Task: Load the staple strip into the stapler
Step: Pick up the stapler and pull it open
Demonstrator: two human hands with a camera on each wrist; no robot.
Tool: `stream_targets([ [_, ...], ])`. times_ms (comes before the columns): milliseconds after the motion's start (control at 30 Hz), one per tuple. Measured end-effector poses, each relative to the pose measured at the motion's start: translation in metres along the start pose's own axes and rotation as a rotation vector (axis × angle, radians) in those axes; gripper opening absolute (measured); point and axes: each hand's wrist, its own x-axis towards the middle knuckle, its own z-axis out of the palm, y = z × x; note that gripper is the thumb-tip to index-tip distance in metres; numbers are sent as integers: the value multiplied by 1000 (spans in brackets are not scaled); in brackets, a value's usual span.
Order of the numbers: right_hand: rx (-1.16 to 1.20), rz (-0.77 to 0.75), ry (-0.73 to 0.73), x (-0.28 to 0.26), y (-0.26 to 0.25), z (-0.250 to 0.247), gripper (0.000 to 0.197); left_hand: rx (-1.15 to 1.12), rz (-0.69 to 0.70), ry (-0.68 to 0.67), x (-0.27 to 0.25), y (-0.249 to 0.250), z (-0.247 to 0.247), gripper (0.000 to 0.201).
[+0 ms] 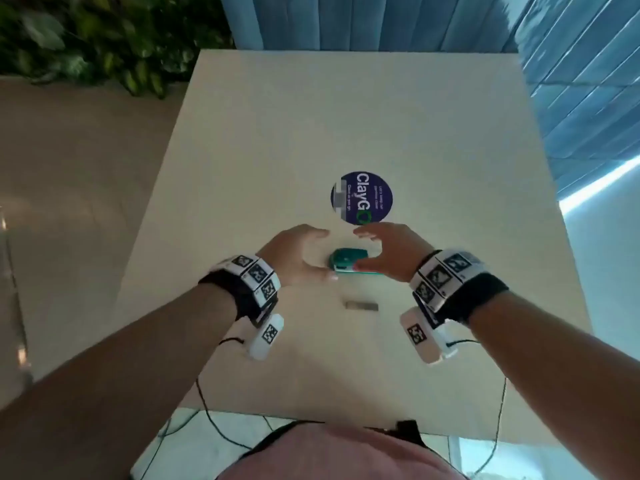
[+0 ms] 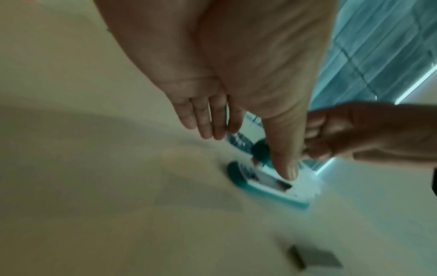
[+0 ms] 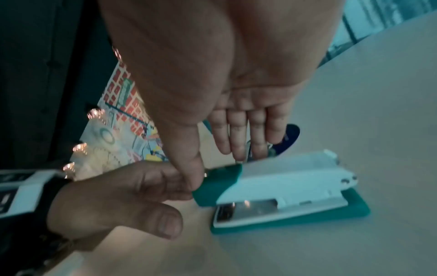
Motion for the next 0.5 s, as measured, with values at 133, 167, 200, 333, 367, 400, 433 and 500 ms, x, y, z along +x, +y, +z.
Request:
stream_targets([
  [133,-153,-33,-38,16,-8,16,48,220,93,-83,19,-2,21,75],
  [167,-189,-49,-35,20,-9,20,39,223,108,-69,22,-4,24,69],
  [200,-207,-57,-31,22,-8,24,31,185,103,-51,23,-4,25,62],
  [333,-233,-93,-6,27,-3,29,20,87,99,-2,22,10,24,24],
  [367,-243,-110,-8,28,-2,29,20,75,97,1,23,10,24,20],
  [400,-253,-123,-12,28,-1,29,19,70,96,2,22,12,24,18],
  [433,-259,-132,-17,28,-1,28,19,60,97,9,22,12,23,18],
  [500,-255,-144,-24,27,-3,26,19,39,92,13,24,9,23,18],
])
